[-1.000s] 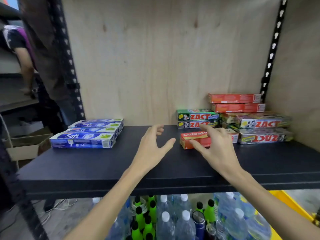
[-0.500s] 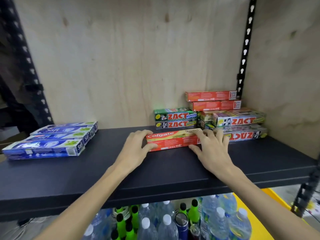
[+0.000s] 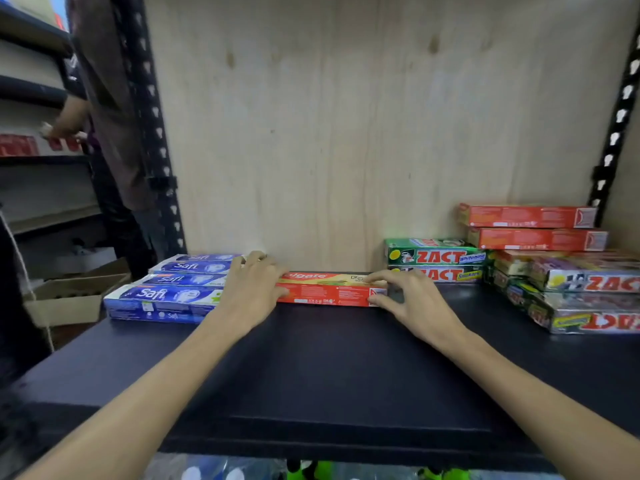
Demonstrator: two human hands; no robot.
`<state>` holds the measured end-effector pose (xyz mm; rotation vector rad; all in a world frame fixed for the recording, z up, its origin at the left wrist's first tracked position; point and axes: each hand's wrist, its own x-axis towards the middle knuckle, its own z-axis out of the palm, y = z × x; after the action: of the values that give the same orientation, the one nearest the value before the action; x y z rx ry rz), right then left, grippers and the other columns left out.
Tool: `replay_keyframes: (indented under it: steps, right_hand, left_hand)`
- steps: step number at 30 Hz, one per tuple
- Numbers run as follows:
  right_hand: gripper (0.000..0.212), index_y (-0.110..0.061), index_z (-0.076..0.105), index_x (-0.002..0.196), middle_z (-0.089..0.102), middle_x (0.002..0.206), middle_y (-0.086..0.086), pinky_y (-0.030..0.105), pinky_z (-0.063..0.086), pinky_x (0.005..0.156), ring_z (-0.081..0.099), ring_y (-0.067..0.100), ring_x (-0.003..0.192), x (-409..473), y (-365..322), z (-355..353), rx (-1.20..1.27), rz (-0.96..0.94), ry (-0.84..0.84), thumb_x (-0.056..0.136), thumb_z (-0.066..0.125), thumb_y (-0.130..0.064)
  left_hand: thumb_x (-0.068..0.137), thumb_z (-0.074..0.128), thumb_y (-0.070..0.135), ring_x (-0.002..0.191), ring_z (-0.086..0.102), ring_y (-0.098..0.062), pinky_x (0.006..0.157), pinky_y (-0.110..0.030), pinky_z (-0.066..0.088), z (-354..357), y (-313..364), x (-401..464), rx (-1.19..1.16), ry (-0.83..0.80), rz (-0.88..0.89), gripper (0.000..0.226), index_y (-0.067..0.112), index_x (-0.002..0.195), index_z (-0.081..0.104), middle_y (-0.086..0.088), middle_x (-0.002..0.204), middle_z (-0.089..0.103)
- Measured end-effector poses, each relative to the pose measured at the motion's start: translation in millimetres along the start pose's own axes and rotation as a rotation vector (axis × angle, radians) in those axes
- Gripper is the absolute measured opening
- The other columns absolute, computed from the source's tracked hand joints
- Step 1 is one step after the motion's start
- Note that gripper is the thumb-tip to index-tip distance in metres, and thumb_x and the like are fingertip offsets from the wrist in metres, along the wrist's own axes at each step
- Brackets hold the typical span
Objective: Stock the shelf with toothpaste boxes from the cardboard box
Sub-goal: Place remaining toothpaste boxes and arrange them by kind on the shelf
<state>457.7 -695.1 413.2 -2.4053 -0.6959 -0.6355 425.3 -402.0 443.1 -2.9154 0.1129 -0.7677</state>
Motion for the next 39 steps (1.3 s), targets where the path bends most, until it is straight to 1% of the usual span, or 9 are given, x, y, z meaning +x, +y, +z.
replay_keyframes:
  steps: [4,8,13,17,23,27,32,36,39]
  right_hand:
    - [0.043,-0.037,0.061,0.12,0.066,0.098,-0.013,0.035,0.052,0.085,0.059,0.012,0.095,27,7,22,0.011,0.018,-0.021,0.083,0.076,-0.055]
    - [0.068,-0.025,0.054,0.141,0.068,0.118,0.001,0.03,0.05,0.093,0.059,0.01,0.101,52,10,36,0.062,0.085,-0.016,0.082,0.081,-0.045]
    - [0.065,-0.021,0.058,0.14,0.07,0.104,0.005,0.039,0.056,0.09,0.064,0.016,0.094,67,12,44,0.04,0.06,0.013,0.083,0.082,-0.041]
    - [0.056,-0.016,0.063,0.132,0.072,0.093,0.007,0.04,0.056,0.083,0.065,0.021,0.086,74,11,47,-0.005,0.042,0.038,0.084,0.083,-0.037]
    - [0.052,-0.02,0.068,0.132,0.059,0.074,-0.017,0.012,0.043,0.067,0.056,0.0,0.068,80,11,49,-0.007,0.005,0.053,0.084,0.083,-0.032]
    - [0.042,-0.019,0.071,0.124,0.069,0.084,0.0,0.034,0.052,0.074,0.061,0.017,0.078,86,15,56,-0.124,-0.016,0.034,0.089,0.076,-0.041]
    - [0.05,-0.026,0.06,0.135,0.075,0.093,0.004,0.042,0.057,0.079,0.069,0.024,0.086,87,16,58,-0.146,-0.018,0.049,0.09,0.075,-0.043]
    - [0.057,-0.025,0.055,0.135,0.077,0.102,0.002,0.036,0.057,0.08,0.064,0.009,0.079,81,12,55,-0.028,0.046,0.093,0.086,0.08,-0.039]
    - [0.049,-0.023,0.061,0.126,0.079,0.099,-0.005,0.015,0.046,0.068,0.057,-0.011,0.067,74,7,51,0.047,0.055,0.135,0.085,0.08,-0.04]
  left_hand:
    - [0.092,0.064,0.039,0.12,0.046,-0.019,0.097,-0.036,0.033,13,-6,26,0.095,0.015,-0.074,0.029,0.029,0.118,0.069,0.007,0.115,0.066]
    - [0.086,0.072,0.044,0.117,0.053,-0.023,0.097,-0.036,0.039,21,-17,45,0.026,0.029,-0.125,0.037,0.026,0.118,0.072,0.0,0.116,0.069]
    - [0.064,0.092,0.032,0.102,0.067,-0.019,0.089,-0.031,0.052,21,-45,73,-0.398,-0.107,-0.212,0.049,0.02,0.109,0.077,0.001,0.109,0.075]
    - [0.059,0.097,0.03,0.089,0.062,-0.011,0.067,-0.01,0.039,19,-65,84,-0.473,-0.158,-0.171,0.05,0.016,0.103,0.078,0.004,0.102,0.072]
    - [0.061,0.096,0.03,0.089,0.066,-0.019,0.068,-0.022,0.047,32,-63,89,-0.483,-0.067,-0.193,0.044,0.011,0.096,0.078,-0.003,0.098,0.072]
    - [0.064,0.095,0.028,0.095,0.066,-0.021,0.087,-0.033,0.053,37,-62,90,-0.483,-0.068,-0.196,0.045,0.01,0.101,0.077,-0.005,0.104,0.072]
    - [0.068,0.093,0.024,0.096,0.063,-0.018,0.09,-0.03,0.05,39,-62,89,-0.504,-0.061,-0.177,0.05,0.009,0.112,0.075,-0.006,0.111,0.072]
    - [0.07,0.092,0.025,0.1,0.062,-0.011,0.087,-0.021,0.044,35,-60,81,-0.602,-0.083,-0.157,0.06,0.014,0.125,0.07,0.0,0.119,0.071]
    - [0.067,0.092,0.037,0.102,0.067,-0.008,0.088,-0.019,0.051,24,-54,75,-0.754,-0.08,-0.127,0.064,0.023,0.125,0.069,0.006,0.112,0.072]
